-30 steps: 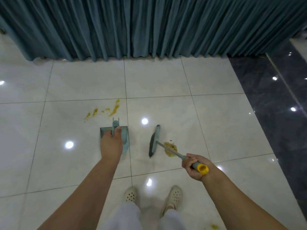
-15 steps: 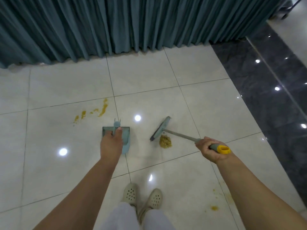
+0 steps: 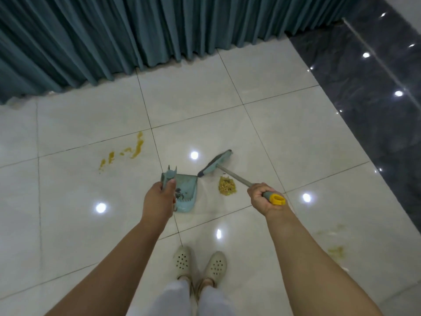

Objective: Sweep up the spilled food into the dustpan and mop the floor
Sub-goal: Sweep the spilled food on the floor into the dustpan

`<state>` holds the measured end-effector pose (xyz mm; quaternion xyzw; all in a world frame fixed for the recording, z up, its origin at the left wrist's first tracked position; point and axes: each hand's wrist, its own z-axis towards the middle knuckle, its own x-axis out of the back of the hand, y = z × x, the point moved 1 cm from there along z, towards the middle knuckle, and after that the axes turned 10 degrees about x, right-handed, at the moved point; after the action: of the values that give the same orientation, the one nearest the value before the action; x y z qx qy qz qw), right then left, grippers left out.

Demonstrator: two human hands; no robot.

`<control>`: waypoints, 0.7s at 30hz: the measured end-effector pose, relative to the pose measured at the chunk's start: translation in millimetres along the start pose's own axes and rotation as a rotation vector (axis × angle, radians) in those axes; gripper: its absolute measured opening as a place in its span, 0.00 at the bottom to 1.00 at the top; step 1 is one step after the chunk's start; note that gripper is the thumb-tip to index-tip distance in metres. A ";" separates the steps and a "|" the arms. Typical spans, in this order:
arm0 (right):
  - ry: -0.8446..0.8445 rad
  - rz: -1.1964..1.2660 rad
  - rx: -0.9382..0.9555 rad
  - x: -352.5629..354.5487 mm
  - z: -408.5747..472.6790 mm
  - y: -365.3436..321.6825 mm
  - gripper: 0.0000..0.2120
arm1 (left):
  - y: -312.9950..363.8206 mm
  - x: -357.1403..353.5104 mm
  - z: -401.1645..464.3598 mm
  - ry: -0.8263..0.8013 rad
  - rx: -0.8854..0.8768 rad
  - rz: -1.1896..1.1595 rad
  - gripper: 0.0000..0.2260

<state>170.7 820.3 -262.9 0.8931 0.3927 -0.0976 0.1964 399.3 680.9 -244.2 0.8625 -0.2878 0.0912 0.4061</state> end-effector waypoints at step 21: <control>-0.108 -0.737 0.085 -55.9 -38.1 -64.1 0.12 | 32.7 -29.1 -17.9 -0.065 -0.044 0.108 0.17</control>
<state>86.4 838.9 -227.6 0.6929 0.6723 -0.2249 0.1314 358.2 690.1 -222.7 0.8391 -0.3490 0.0785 0.4099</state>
